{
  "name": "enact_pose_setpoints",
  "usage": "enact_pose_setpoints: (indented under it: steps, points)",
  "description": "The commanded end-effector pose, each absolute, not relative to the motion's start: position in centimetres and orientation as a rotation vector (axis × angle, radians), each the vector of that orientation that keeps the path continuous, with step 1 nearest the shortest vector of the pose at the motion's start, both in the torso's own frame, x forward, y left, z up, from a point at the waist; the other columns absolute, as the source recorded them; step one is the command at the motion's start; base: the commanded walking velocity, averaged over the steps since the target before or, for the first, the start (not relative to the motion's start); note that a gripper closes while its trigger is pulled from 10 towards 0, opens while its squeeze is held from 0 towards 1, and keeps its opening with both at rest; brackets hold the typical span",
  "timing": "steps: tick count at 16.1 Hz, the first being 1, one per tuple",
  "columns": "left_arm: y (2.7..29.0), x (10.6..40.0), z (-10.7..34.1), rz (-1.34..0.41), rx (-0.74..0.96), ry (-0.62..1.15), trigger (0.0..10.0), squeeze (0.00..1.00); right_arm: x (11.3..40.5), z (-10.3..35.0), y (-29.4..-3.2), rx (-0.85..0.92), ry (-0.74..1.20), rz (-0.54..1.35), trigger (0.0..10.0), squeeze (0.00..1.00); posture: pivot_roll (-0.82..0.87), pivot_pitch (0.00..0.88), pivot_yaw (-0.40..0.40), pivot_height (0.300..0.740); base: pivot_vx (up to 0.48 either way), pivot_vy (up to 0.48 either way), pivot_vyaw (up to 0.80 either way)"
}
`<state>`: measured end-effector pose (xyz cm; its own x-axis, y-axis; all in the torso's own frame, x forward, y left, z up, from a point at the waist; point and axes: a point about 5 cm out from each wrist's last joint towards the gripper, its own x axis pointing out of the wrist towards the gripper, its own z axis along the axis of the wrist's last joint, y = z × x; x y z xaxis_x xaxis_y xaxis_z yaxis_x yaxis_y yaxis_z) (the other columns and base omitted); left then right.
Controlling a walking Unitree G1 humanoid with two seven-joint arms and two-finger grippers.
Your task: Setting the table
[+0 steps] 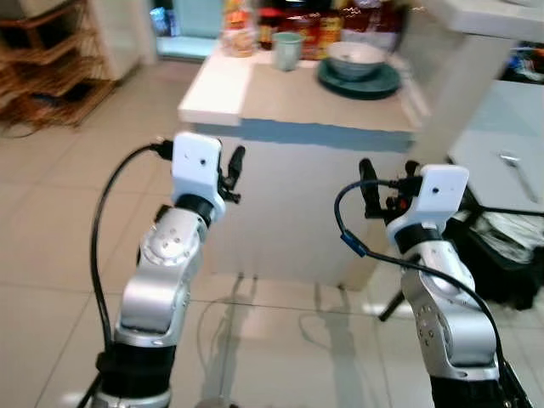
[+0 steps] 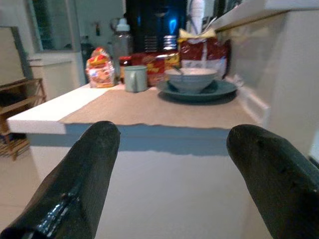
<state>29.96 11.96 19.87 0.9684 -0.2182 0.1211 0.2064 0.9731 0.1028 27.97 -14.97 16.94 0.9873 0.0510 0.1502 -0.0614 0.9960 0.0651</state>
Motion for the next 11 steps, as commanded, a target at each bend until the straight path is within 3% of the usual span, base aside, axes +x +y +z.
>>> enact_pose_setpoints:
  steps: [1,11]
  points:
    - [11.67,29.82,20.32,-0.232,0.082,-0.151,10.0,0.0,28.0,17.59,-15.36,0.075,-0.171,0.043,10.0,0.0,0.07,0.013,-0.047,0.74,0.469,0.0,0.0]
    - [11.95,30.25,20.63,-0.227,0.088,-0.15,10.0,0.0,28.07,18.14,-16.02,0.076,-0.191,0.025,10.0,0.0,0.06,0.045,-0.037,0.74,0.472,0.0,0.0]
